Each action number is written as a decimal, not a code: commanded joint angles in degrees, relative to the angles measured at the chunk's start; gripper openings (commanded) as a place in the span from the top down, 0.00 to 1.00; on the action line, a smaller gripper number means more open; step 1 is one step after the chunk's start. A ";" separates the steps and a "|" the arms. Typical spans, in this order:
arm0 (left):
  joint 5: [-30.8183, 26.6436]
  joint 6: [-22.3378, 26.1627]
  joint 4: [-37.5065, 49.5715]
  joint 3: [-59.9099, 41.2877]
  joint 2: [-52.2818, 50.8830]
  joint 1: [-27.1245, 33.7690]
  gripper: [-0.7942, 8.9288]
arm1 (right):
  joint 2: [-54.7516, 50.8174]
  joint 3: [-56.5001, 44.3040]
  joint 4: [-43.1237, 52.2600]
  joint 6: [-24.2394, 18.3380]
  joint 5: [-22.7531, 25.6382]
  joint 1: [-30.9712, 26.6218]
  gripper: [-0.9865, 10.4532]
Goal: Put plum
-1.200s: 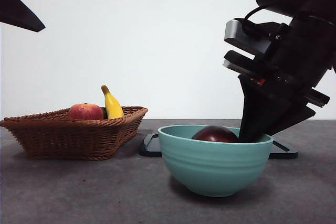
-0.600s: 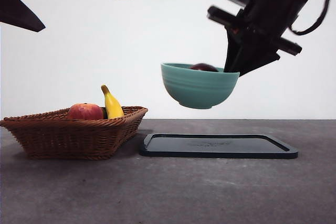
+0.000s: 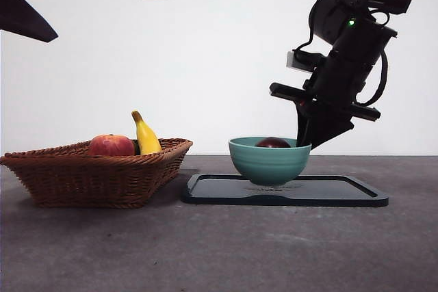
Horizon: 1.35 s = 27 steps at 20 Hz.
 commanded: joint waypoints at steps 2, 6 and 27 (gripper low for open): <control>0.42 0.26 0.22 0.46 0.20 -0.26 0.51 | 2.43 1.27 0.46 -0.70 -0.09 0.37 0.91; 0.42 0.26 0.22 0.46 0.20 -0.26 0.51 | 2.60 1.27 -0.24 -0.66 -0.15 0.37 0.90; 0.42 0.31 0.42 0.46 0.20 -0.26 0.51 | -42.82 -1.36 -27.82 -4.52 0.76 4.13 0.68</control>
